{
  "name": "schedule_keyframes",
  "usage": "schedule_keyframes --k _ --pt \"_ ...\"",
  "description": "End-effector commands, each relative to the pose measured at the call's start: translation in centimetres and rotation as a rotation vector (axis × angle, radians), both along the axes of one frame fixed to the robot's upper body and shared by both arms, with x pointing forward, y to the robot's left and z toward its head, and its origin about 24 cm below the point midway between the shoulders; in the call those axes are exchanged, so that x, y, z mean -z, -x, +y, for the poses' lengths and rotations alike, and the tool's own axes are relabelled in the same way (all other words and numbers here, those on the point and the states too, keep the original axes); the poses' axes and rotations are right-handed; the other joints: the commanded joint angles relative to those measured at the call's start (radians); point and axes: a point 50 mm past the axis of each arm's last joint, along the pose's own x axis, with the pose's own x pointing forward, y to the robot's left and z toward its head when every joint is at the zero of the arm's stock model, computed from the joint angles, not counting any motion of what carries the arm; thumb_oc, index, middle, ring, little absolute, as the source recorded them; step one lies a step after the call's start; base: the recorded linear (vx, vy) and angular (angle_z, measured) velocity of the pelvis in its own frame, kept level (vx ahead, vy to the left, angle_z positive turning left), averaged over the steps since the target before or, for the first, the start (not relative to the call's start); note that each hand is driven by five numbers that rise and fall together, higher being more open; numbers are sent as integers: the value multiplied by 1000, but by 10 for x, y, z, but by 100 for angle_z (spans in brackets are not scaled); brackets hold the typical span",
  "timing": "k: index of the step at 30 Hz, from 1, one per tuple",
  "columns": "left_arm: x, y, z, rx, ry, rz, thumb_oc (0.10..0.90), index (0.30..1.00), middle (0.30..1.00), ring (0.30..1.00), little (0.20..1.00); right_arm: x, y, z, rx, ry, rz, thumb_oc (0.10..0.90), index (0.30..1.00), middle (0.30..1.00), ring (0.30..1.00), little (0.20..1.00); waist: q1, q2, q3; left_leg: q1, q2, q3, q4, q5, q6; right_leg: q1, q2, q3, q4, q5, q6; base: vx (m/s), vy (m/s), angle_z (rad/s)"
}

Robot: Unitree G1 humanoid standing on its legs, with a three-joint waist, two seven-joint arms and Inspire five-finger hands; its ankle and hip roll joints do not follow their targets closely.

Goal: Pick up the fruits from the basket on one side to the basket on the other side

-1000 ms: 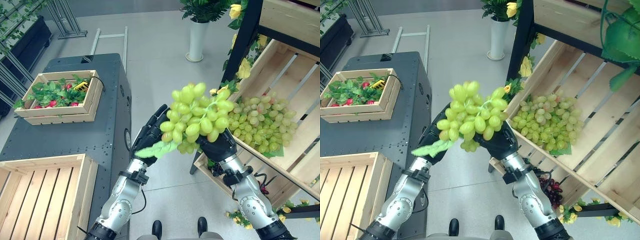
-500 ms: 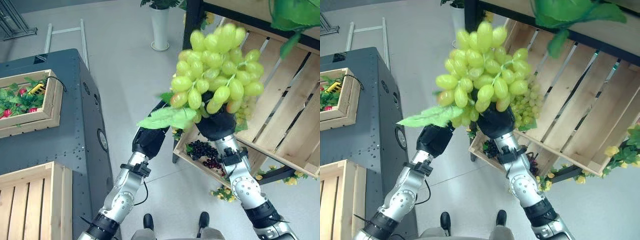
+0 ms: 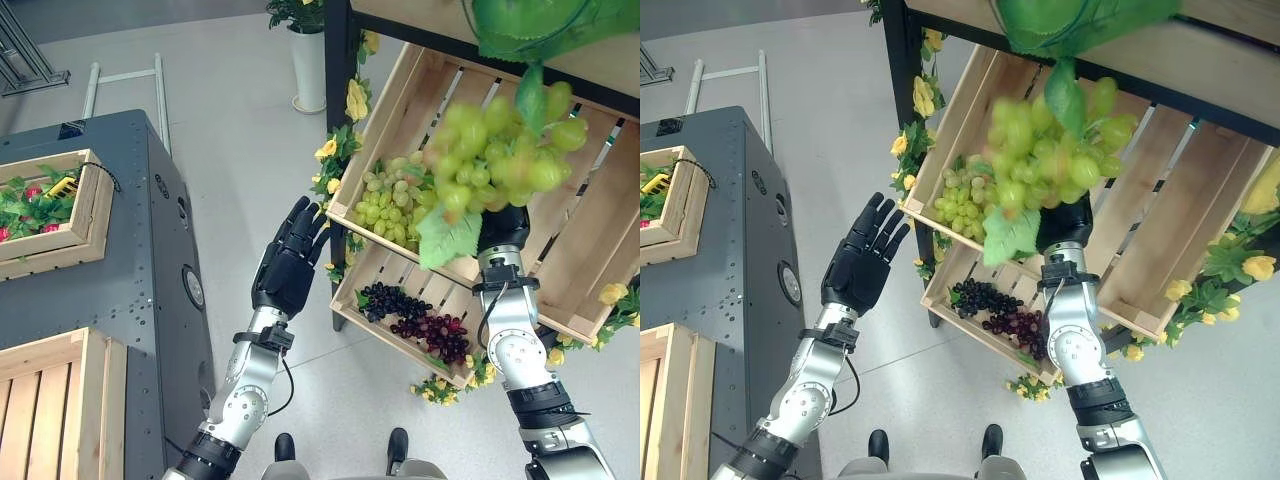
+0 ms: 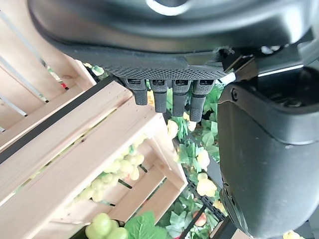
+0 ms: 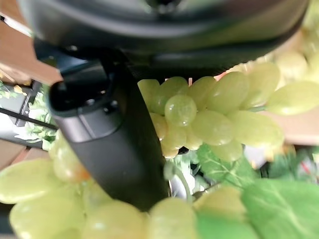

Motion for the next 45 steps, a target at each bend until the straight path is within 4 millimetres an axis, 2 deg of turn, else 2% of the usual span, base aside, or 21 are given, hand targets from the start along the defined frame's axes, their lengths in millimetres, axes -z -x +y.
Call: schedule_keyframes --k 1,6,7,8,10,17,20,21,22,30,32,34,35,36,37,38,39,40,41,45 --pt "-51 -7 0 -113 -80 -291 800 900 900 900 900 -43 -10 -22 98 174 -113 400 300 300 300 300 -15 -21 -144 7 -28 -37 2 -81 49 48 -32 -3 3 -28 -6 51 -2 0" --pt "-50 -10 21 -242 -104 -247 800 900 900 900 900 -19 -18 -53 151 314 74 400 300 300 300 300 -2 -31 -148 8 -26 -49 2 -79 43 58 -39 -21 3 -31 -7 38 -8 3" --pt "-50 -10 22 -248 -108 -247 800 900 900 900 900 -18 -18 -55 157 319 83 400 300 300 300 300 -2 -31 -147 8 -26 -49 2 -79 43 58 -40 -22 3 -31 -7 24 -19 8" --pt "-50 -10 27 -281 -121 -243 800 900 900 900 900 -13 -18 -68 184 323 126 400 300 300 300 300 2 -34 -147 9 -26 -52 2 -79 43 62 -42 -27 3 -31 -7 18 -13 12" --pt "-50 -9 32 -315 -136 -245 800 900 900 900 900 -10 -19 -79 222 328 164 400 300 300 300 300 6 -37 -145 10 -26 -55 2 -78 42 65 -43 -30 3 -31 -8 17 -14 14" --pt "-53 -10 46 -411 -214 -232 800 900 900 900 900 -12 -20 -115 420 315 260 400 300 300 300 300 20 -37 -140 13 -29 -71 2 -77 41 76 -44 -37 3 -32 -9 12 -8 4" --pt "-50 -12 52 -460 -233 -194 800 900 900 900 900 -20 -18 -138 576 350 320 400 300 300 300 300 28 -37 -140 13 -31 -80 2 -76 40 81 -46 -39 3 -32 -9 8 -3 3" --pt "-50 -12 52 -460 -233 -194 800 900 900 900 900 -20 -18 -138 576 350 320 400 300 300 300 300 28 -37 -140 13 -31 -80 2 -76 40 81 -46 -39 3 -32 -9 0 0 0" --pt "-49 -13 54 -461 -233 -183 800 900 900 900 900 -23 -15 -150 662 328 356 400 300 300 300 300 33 -36 -140 13 -33 -83 2 -76 39 83 -46 -41 3 -33 -8 0 0 0" --pt "-44 -13 47 -422 -240 -169 800 900 900 900 900 -26 -5 -181 942 218 477 400 300 300 300 300 43 -36 -139 12 -31 -90 2 -71 38 85 -45 -42 3 -29 -7 0 0 0" --pt "-44 -14 45 -413 -245 -170 800 900 900 900 900 -27 -4 -184 995 273 505 400 300 300 300 300 45 -36 -139 9 -31 -91 2 -70 38 84 -44 -41 3 -29 -8 0 0 0" --pt "-45 -14 42 -395 -248 -171 800 900 900 900 900 -25 -1 -191 1082 423 588 400 300 300 300 300 48 -35 -139 7 -31 -94 2 -68 38 84 -45 -43 3 -27 -6 -5 -12 2" --pt "-45 -14 39 -384 -252 -173 800 900 900 900 900 -26 1 -197 1145 587 648 400 300 300 300 300 49 -34 -138 6 -31 -96 2 -65 38 82 -45 -42 3 -25 -5 -7 -15 6" --pt "-46 -14 39 -384 -251 -174 800 900 900 900 900 -27 1 -197 1145 590 648 400 300 300 300 300 49 -33 -137 6 -31 -96 2 -65 38 82 -45 -42 3 -25 -5 -17 -15 13" --pt "-47 -14 38 -378 -252 -175 800 900 900 900 900 -29 1 -201 1174 767 695 400 300 300 300 300 49 -33 -137 4 -31 -96 2 -62 38 80 -44 -39 3 -24 -3 -19 -6 15" --pt "-47 -14 37 -376 -252 -176 800 900 900 900 900 -29 0 -204 1150 872 731 486 429 429 429 429 49 -34 -136 3 -32 -96 2 -61 38 79 -43 -37 3 -24 -3 -24 -6 15" --pt "-47 -14 37 -377 -252 -175 800 900 900 900 900 -28 -1 -204 1127 914 749 736 804 804 804 804 49 -34 -135 2 -33 -96 2 -60 38 78 -42 -36 3 -24 -4 -28 1 11" --pt "-48 -14 36 -376 -251 -175 800 900 900 900 900 -27 -3 -204 1102 1010 769 736 804 804 804 804 48 -34 -133 2 -32 -93 2 -58 38 77 -44 -35 3 -22 -3 -34 1 6" --pt "-49 -14 35 -375 -252 -179 800 900 900 900 900 -28 -3 -203 1084 1102 771 800 900 900 900 900 46 -35 -130 1 -32 -92 2 -57 38 76 -43 -33 3 -22 -3 -35 -2 4" --pt "-53 -14 36 -378 -258 -184 800 900 900 900 900 -32 -6 -198 1014 1337 752 800 900 900 900 900 40 -39 -129 -1 -31 -87 2 -55 37 73 -42 -29 3 -21 -2 -8 -1 0"
